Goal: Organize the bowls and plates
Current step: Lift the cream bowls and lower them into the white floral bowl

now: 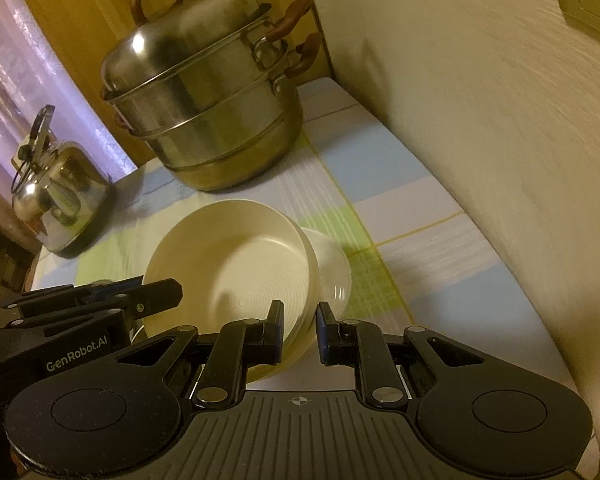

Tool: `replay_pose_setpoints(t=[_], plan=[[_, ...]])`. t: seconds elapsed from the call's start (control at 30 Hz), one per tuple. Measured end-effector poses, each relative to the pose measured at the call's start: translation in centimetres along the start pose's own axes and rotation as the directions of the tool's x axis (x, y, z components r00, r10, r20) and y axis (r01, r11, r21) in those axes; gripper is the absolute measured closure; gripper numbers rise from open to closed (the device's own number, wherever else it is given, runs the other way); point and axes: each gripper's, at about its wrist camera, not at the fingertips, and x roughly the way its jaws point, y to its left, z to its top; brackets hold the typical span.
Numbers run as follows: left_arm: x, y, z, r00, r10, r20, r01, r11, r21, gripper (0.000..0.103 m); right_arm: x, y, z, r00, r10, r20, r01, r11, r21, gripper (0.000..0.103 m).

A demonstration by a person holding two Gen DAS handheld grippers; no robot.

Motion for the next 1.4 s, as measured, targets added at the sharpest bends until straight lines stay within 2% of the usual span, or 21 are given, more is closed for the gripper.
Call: replay_pose_setpoints(t=[0.23,0.57,1.4], plan=[[2.8,0.4,0.9,0.999,0.007,-0.033,-0.007,1.0,-0.007,0.088,2.1,-0.6,1.0,1.0,-0.022,-0.013,0.022,1.0,-0.004,0.086],[5.2,0.6,0.5,0.997,0.013,-0.077,-0.014,1.0,-0.016,0.088,4.5,-1.8,1.4,0.997,-0.032,-0.064,0.034,0.999,0.024,0.086],[7.2,1.2,0.0,0.992,0.011,-0.127,-0.016,0.999,-0.04,0.088,6.5,-1.9,2.0,0.993,-0.039,-0.113,0.042,0.999,0.024,0.086]])
